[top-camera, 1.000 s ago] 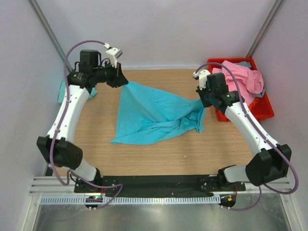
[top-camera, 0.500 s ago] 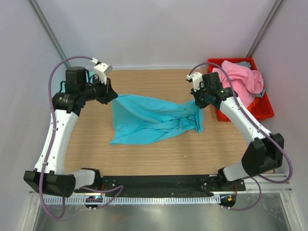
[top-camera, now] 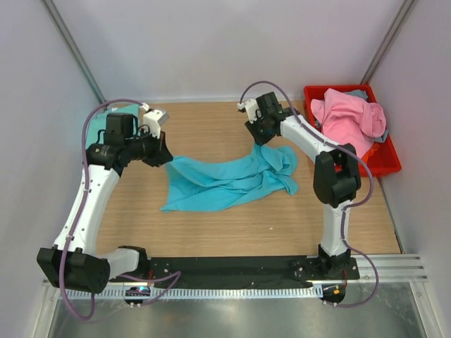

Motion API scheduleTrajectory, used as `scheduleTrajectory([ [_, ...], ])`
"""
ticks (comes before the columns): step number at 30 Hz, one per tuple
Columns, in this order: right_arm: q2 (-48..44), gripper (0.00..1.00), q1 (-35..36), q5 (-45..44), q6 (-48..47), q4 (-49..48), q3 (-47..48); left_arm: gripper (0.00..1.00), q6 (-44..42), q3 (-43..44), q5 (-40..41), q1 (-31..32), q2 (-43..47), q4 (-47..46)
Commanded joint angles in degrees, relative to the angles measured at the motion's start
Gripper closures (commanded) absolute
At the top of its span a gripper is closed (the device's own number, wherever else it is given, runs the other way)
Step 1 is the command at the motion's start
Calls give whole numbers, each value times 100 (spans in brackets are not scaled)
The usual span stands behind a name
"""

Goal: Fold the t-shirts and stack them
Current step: Flatten the tshirt out

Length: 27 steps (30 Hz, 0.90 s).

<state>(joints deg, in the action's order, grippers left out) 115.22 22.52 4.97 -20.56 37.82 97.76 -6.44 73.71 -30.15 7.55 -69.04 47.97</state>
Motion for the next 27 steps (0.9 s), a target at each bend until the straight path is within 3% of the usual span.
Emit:
scheduleTrajectory([
  [1,19,62,77,-260,147,-205,245,100,-42,-50,1,-61,57,-182],
  [3,-557,55,85,-304,131,-554,-471,100,-42,-76,-8,-87,57,-191],
  [10,-3325,49,77,-813,-1081,-2155,-3661,100,-77,-199,62,-140,110,-288],
  [13,-3988,49,77,-752,-1529,-2411,-4499,100,-68,-243,71,-227,127,-349],
  [17,-4919,49,77,-341,-1881,-2394,-5064,100,-16,-208,10,-316,57,-341],
  [20,-5009,49,77,-41,-2127,-2166,-5143,100,2,-208,36,-342,66,-367],
  [27,-4799,48,77,469,-2998,-2981,-5636,100,20,-375,-8,-491,110,-481],
])
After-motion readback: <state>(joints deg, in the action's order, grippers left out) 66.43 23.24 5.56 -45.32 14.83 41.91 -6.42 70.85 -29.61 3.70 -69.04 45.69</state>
